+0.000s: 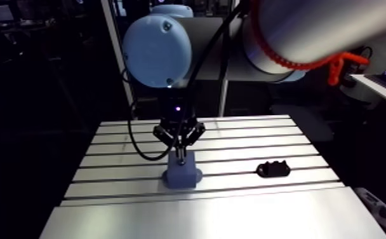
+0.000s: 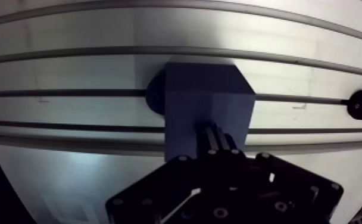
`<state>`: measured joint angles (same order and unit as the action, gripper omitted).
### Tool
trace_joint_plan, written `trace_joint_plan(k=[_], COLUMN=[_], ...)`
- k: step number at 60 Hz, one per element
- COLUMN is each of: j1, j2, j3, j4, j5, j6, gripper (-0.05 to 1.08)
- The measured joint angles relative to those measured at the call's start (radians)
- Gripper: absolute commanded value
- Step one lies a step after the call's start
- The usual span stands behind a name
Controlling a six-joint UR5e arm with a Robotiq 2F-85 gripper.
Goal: Pick up the M10 bolt and insert it into the hex recess until seated.
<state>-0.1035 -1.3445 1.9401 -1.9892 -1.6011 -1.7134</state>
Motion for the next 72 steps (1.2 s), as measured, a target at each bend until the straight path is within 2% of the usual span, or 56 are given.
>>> trace_joint_plan(k=[72], j1=[0.002], j2=[0.01], j3=[0.009], j4=[-0.002], j5=[-0.001], j6=[-0.015], gripper=[1.08])
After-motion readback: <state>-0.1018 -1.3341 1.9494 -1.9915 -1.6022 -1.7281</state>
